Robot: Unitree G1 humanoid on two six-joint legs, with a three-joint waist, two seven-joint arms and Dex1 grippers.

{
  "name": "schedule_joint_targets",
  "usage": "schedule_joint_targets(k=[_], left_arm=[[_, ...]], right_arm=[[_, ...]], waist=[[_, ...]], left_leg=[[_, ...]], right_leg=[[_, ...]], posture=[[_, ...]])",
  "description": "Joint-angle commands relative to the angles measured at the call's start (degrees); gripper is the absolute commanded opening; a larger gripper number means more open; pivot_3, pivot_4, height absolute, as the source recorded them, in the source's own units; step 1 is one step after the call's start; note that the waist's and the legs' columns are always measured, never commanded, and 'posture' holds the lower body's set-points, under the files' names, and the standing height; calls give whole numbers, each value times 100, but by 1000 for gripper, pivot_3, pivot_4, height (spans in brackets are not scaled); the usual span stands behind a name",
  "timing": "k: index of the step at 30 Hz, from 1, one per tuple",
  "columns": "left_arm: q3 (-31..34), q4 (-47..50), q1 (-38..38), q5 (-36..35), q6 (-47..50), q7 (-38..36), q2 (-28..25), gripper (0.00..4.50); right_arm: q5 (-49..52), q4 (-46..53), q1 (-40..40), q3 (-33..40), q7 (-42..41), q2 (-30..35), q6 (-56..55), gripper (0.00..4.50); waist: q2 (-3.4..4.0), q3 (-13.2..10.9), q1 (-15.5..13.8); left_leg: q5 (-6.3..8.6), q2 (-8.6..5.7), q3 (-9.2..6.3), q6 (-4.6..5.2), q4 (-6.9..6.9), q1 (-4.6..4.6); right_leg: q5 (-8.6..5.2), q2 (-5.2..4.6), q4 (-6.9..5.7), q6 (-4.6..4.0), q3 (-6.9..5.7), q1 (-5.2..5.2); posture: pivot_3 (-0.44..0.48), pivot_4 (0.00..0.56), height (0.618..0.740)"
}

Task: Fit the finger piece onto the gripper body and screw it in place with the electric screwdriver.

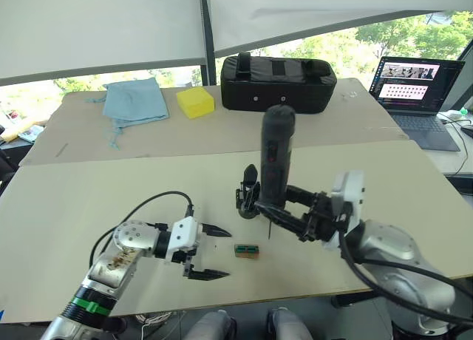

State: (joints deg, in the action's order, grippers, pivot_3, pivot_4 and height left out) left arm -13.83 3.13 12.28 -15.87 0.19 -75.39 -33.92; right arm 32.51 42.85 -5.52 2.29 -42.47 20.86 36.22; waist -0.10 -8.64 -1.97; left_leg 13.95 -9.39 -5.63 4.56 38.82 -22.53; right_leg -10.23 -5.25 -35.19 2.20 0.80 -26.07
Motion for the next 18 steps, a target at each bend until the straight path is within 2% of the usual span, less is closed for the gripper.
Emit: schedule_joint_targets(k=[1, 8, 18], left_arm=[[27, 290, 98, -263, 262, 22, 48, 4500], [-14, -223, 440, -148, 124, -118, 120, 4500], [-163, -1020, 345, 173, -645, -168, 334, 4500]], right_arm=[[105, 191, -31, -130, 42, -102, -480, 1924], [65, -258, -158, -367, -388, 97, -1009, 1924], [-113, -399, 27, -666, -489, 232, -1506, 1924]], waist=[[0, 0, 11], [0, 0, 21], [0, 0, 101]], left_leg=[[0, 0, 1, 0, 2, 0], [1, 0, 1, 0, 3, 20], [1, 0, 1, 2, -1, 20]], right_leg=[[0, 1, 1, 0, 0, 1], [0, 12, 2, 1, -5, 20], [-1, 7, 4, 1, -2, 18]], posture=[[0, 150, 740], [0, 150, 740], [0, 150, 740]])
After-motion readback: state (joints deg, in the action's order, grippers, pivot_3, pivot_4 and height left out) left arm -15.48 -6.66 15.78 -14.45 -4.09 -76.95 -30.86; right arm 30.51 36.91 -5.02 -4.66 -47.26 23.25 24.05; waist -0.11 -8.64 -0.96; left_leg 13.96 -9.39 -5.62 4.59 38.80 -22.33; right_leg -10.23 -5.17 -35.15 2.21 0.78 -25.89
